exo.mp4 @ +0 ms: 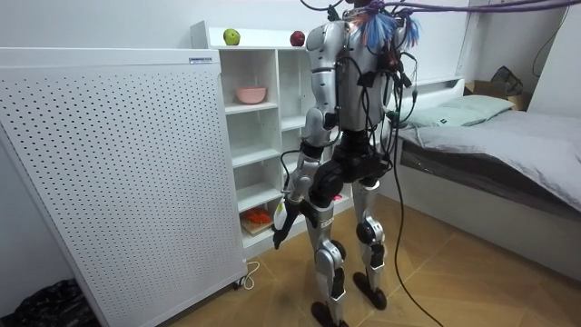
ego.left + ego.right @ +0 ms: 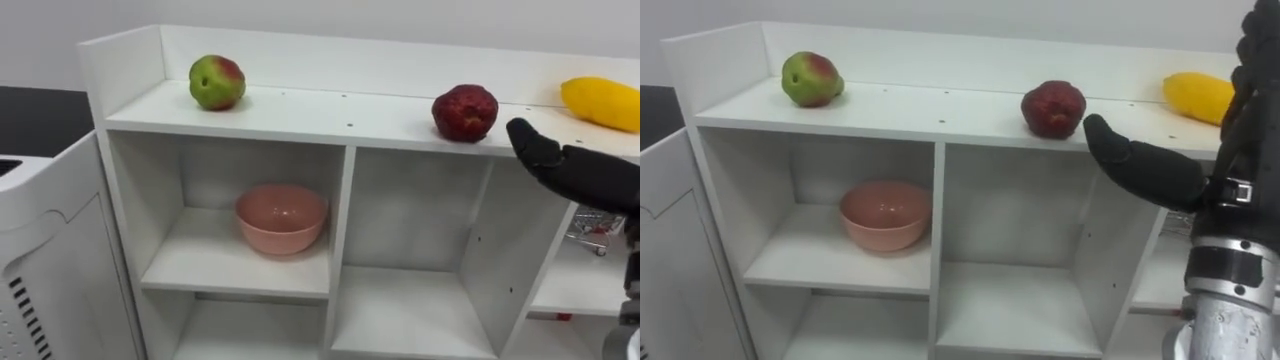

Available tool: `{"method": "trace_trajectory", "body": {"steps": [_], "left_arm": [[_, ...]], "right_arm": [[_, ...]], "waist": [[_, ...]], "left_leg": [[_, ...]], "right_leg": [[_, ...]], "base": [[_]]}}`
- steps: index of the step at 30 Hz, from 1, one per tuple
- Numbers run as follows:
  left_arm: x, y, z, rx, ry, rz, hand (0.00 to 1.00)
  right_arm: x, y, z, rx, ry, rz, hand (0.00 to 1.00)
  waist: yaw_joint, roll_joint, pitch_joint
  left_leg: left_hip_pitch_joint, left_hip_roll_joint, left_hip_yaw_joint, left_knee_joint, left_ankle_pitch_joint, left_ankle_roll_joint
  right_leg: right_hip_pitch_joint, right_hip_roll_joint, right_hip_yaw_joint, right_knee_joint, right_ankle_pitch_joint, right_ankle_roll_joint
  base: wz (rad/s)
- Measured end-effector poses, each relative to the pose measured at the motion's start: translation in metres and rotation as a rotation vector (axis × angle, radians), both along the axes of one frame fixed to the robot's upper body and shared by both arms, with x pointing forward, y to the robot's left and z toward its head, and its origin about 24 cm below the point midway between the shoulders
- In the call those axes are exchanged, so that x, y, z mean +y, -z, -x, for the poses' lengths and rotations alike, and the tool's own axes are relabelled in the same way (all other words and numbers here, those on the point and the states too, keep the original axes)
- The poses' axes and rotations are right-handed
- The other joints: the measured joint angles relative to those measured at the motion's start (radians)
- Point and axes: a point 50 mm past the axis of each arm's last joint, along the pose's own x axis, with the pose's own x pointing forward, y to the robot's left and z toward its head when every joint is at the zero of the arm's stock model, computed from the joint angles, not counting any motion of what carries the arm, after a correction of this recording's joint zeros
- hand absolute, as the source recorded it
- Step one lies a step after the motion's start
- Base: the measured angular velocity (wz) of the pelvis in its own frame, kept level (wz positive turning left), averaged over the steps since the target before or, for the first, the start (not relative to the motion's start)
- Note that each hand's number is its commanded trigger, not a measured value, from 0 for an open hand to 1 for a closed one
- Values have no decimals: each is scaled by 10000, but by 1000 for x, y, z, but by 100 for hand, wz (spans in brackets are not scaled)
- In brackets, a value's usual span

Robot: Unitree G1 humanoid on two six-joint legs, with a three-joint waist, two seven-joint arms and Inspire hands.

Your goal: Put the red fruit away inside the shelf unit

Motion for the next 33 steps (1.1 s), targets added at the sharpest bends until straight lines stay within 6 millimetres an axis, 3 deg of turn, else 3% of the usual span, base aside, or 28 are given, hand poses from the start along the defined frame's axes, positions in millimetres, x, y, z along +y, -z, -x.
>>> {"method": "trace_trajectory", "body": {"steps": [6,11,28,33], "left_arm": [[1,0,2,183,-63,-86,0],[1,0,-4,90,-15,-124,0],[2,0,-2,283,-32,-96,0],[3,-1,-2,247,9,-84,0]], "right_arm": [[2,-6,-4,57,-106,16,0],[3,-13,-11,-137,-634,-652,0],[-4,-4,-36,1188,-1449,-982,0],[0,-2,-47,1830,-1961,-199,0]], "waist": [[169,-37,32],[233,-212,157],[248,-181,137],[257,-222,73]], "left_leg": [[18,1,-42,-31,1,0],[-13,0,-82,-26,0,0],[-24,-3,-290,-17,1,0],[-6,-2,-414,-18,1,-1]], "right_leg": [[5,6,-8,-4,0,0],[11,2,-54,-16,0,0],[13,11,-40,-19,0,0],[68,6,-202,-21,0,0]], "base": [[0],[4],[2],[6]]}}
